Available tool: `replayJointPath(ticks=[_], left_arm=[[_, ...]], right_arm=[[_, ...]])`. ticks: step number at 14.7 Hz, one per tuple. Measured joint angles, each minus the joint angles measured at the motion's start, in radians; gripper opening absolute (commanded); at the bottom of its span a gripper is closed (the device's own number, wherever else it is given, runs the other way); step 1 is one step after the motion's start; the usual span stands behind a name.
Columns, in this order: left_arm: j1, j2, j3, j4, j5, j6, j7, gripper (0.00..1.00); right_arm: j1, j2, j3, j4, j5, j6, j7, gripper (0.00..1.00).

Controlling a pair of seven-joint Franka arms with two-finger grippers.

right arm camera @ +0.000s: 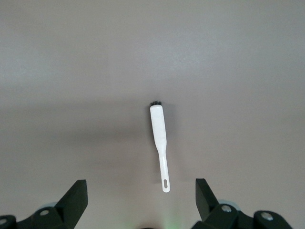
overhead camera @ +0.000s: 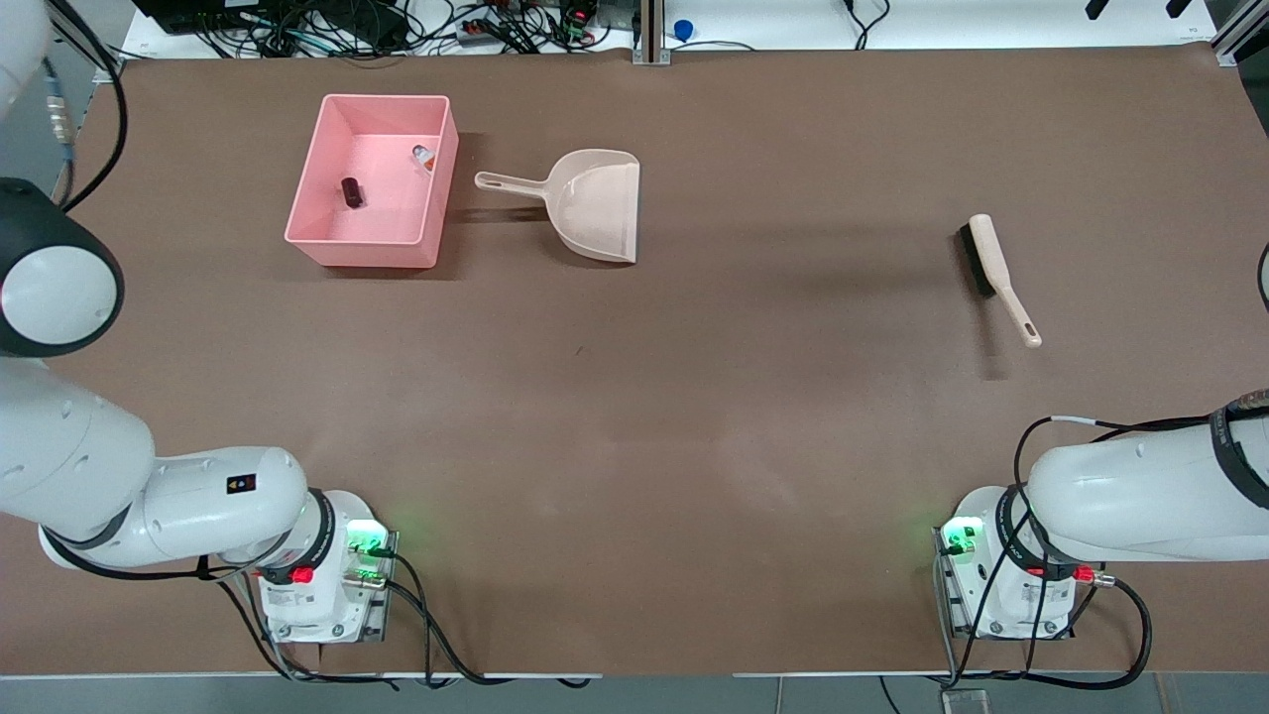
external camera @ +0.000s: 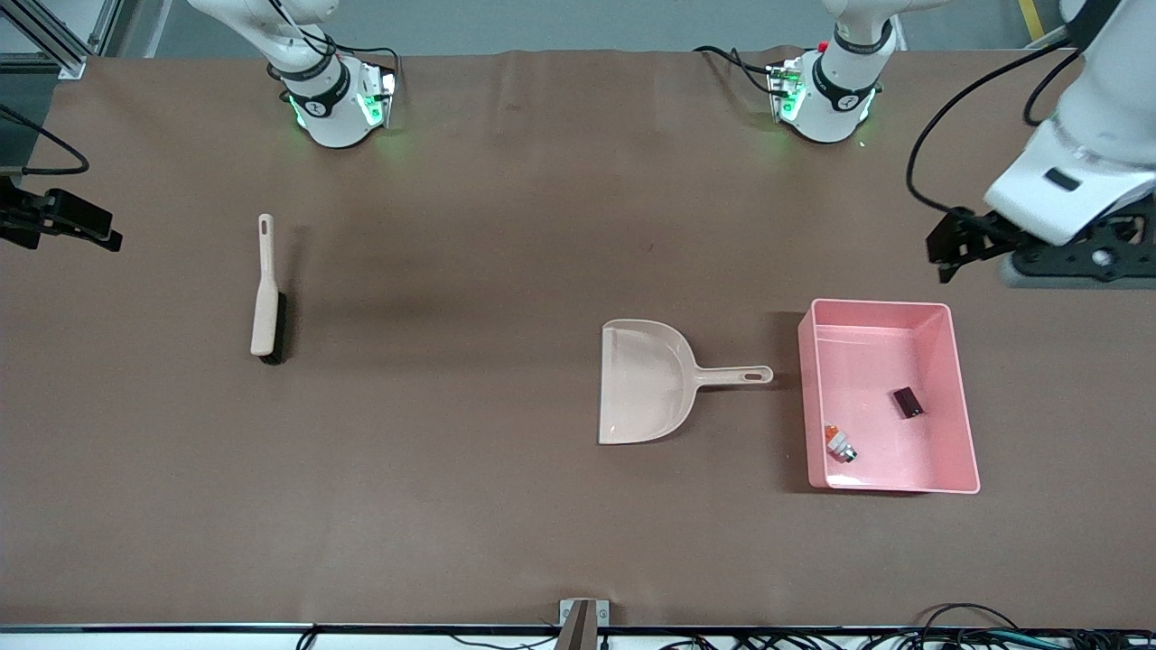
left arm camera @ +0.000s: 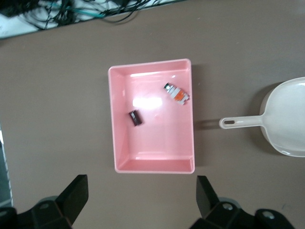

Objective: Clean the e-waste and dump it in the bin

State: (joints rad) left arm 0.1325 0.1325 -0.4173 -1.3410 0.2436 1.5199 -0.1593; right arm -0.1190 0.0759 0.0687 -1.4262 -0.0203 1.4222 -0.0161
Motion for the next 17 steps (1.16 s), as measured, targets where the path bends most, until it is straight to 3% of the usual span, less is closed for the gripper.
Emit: replayJointPath(ticks=[6,12,17], left_arm=[[-0.134,-0.152,0.287,-0.152,-0.182,-0.027,0.007,1.00],[-0.108,-0.274,0.312,-0.361,-0.232,0.070,0.055,1.00],[-0.108,-0.308,0.307,-0.367,-0.236,0.068,0.081,1.00]], right_arm=[[0.000,0.000,0.000,0.000,0.000,0.000,0.001,1.00],[0.000,0.000,-0.001,0.000,0.004,-0.002,0.002,1.00],[0.000,0.000,-0.001,0.000,0.005,-0.003,0.003,1.00]])
